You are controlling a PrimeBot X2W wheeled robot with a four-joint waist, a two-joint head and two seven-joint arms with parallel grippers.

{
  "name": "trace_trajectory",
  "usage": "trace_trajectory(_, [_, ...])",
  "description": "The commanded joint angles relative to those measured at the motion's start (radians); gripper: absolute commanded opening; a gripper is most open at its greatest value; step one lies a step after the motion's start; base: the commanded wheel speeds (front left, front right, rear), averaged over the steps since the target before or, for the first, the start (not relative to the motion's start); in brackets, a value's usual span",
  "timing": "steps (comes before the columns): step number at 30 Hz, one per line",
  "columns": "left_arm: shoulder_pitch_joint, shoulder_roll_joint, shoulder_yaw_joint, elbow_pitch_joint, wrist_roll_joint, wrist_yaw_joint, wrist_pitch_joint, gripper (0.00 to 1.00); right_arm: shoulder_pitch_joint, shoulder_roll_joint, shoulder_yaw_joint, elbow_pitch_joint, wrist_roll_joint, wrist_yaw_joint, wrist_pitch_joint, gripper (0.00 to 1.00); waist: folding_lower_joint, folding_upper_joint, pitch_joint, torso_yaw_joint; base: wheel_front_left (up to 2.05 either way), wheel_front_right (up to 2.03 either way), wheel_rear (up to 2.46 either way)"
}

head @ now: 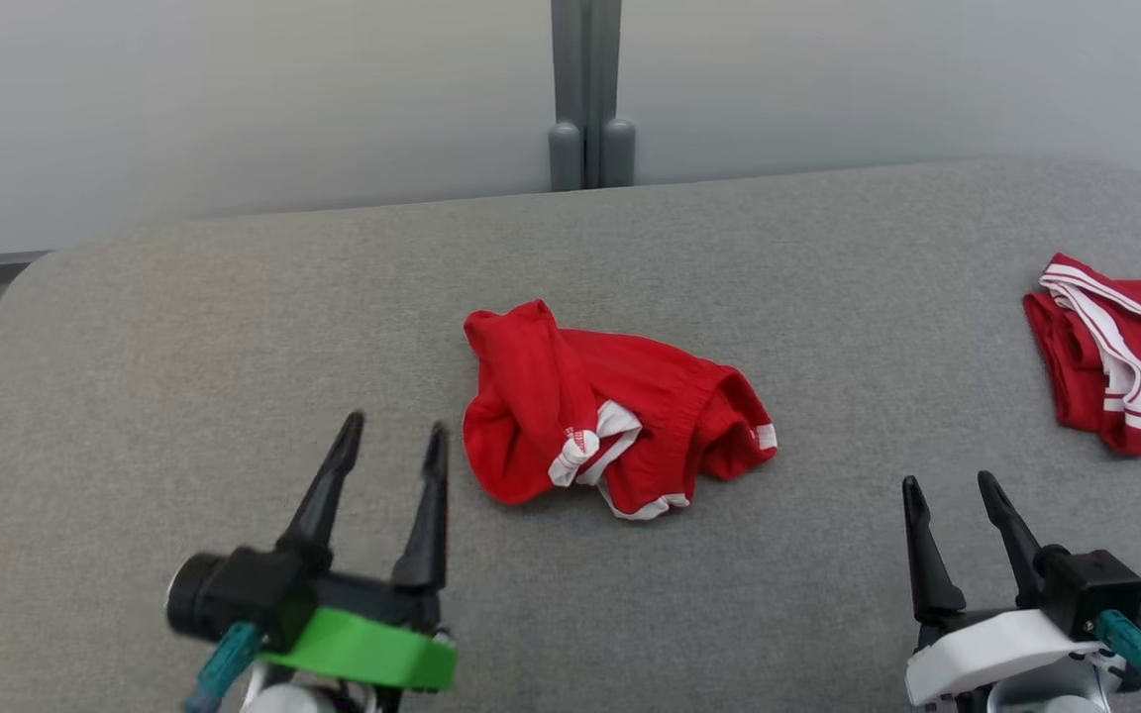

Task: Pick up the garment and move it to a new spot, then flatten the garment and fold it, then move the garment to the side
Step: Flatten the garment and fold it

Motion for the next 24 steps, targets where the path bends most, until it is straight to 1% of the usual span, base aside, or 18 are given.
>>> trace_trajectory(1, [-0.057, 0.01, -0.038, -0.001, 0.004, -0.004, 0.0, 1.0, -0.024, -0.003, 0.006, -0.008, 0.007, -0.001, 0.0, 1.0, 0.0001, 0.0, 0.049, -0.062, 0.0, 0.0, 0.0])
trace_trajectory(5, [-0.239, 0.021, -0.22, 0.065, 0.007, -0.004, 0.0, 1.0, -0.062, -0.003, 0.014, -0.028, 0.015, -0.001, 0.0, 1.0, 0.0001, 0.0, 0.111, -0.134, 0.0, 0.0, 0.0])
trace_trajectory(8, [-0.38, 0.024, -0.359, 0.153, 0.0, -0.003, 0.03, 1.0, -0.093, -0.002, 0.035, -0.037, 0.029, -0.001, 0.0, 1.0, 0.0001, 0.0, 0.163, -0.21, 0.0, 0.0, 0.0])
trace_trajectory(10, [-0.448, 0.019, -0.424, 0.208, -0.014, -0.003, 0.056, 1.0, -0.103, -0.003, 0.039, -0.041, 0.04, -0.001, 0.0, 1.0, 0.0001, 0.0, 0.186, -0.25, 0.0, 0.0, 0.0])
trace_trajectory(12, [-0.497, 0.014, -0.464, 0.258, -0.028, -0.003, 0.075, 1.0, -0.108, -0.002, 0.046, -0.043, 0.051, -0.001, 0.0, 1.0, 0.0001, 0.0, 0.203, -0.284, 0.0, 0.0, 0.0])
trace_trajectory(14, [-0.536, 0.012, -0.504, 0.329, -0.032, -0.003, 0.131, 1.0, -0.109, -0.002, 0.055, -0.045, 0.063, -0.001, 0.0, 1.0, 0.0001, 0.0, 0.219, -0.323, 0.0, 0.0, 0.0])
trace_trajectory(15, [-0.554, 0.01, -0.508, 0.348, -0.026, 0.003, 0.143, 1.0, -0.11, -0.002, 0.059, -0.044, 0.073, -0.001, 0.0, 1.0, 0.0001, 0.0, 0.226, -0.339, 0.0, 0.0, 0.0])
trace_trajectory(17, [-0.573, 0.006, -0.515, 0.392, -0.045, 0.018, 0.172, 1.0, -0.11, -0.002, 0.059, -0.047, 0.083, -0.001, 0.0, 1.0, 0.0001, 0.0, 0.235, -0.363, 0.0, 0.0, 0.0])
trace_trajectory(21, [-0.607, 0.003, -0.542, 0.476, -0.047, 0.053, 0.231, 1.0, -0.114, -0.002, 0.063, -0.049, 0.092, -0.001, 0.0, 1.0, 0.0001, 0.0, 0.25, -0.4, 0.0, 0.0, 0.0])
trace_trajectory(24, [-0.624, 0.003, -0.549, 0.558, -0.046, 0.093, 0.291, 1.0, -0.112, -0.002, 0.063, -0.05, 0.097, -0.001, 0.0, 1.0, 0.0001, 0.0, 0.255, -0.415, 0.0, 0.0, 0.0])
